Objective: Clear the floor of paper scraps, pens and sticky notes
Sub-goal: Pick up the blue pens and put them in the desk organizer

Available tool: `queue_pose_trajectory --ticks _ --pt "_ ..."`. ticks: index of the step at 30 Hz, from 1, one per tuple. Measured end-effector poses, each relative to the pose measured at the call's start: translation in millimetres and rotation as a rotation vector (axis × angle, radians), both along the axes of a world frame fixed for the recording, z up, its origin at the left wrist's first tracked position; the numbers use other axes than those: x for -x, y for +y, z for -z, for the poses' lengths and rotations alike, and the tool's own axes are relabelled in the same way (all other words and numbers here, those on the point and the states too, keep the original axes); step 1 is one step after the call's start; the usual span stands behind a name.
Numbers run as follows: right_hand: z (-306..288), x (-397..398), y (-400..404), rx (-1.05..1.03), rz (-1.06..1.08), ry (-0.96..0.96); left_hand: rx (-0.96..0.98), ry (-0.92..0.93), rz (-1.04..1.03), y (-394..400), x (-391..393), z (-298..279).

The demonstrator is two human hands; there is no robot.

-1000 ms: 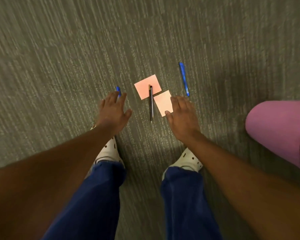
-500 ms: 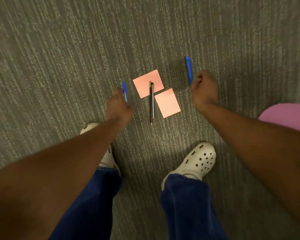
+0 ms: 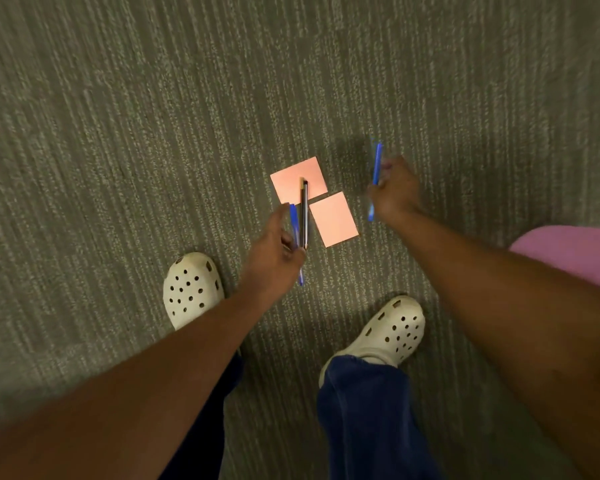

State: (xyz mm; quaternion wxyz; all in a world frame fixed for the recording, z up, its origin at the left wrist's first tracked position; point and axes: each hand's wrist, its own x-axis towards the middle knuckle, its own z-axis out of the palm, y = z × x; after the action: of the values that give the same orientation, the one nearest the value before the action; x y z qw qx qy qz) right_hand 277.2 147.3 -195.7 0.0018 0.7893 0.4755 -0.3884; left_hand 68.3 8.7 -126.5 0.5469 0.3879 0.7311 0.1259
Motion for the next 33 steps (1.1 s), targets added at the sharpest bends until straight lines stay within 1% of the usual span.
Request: queue_pose_trajectory --ticks 2,4,6,8,11,16,20,24,28,33 --pt "-38 2 -20 -0.029 0.059 0.119 -0.038 -0.04 -0.004 4 0 -27" --pt "-83 2 -47 -0.026 0.125 0.286 -0.087 -0.072 0.032 12 1 -61" --pt "-133 0 -71 -0.021 0.18 0.43 -0.122 -0.096 0.084 22 1 -102" --pt "-187 -4 -85 -0.034 0.236 0.537 -0.119 -0.104 0.136 37 -3 -148" --pt "-275 -12 -89 -0.048 0.317 0.646 -0.138 -0.124 0.207 60 -20 -225" --pt "-430 -45 -64 -0.198 0.334 0.774 -0.189 -0.249 0.259 100 -71 -376" --pt "-554 -89 -51 -0.338 0.344 0.833 -0.23 -0.379 0.299 116 -124 -497" --pt "-664 -139 -58 -0.485 0.383 0.818 -0.264 -0.454 0.372 117 -177 -589" --pt "-748 -181 -78 -0.631 0.425 0.76 -0.357 -0.52 0.453 117 -226 -655" --pt "-825 -205 -126 -0.785 0.508 0.648 -0.414 -0.642 0.596 106 -264 -720"
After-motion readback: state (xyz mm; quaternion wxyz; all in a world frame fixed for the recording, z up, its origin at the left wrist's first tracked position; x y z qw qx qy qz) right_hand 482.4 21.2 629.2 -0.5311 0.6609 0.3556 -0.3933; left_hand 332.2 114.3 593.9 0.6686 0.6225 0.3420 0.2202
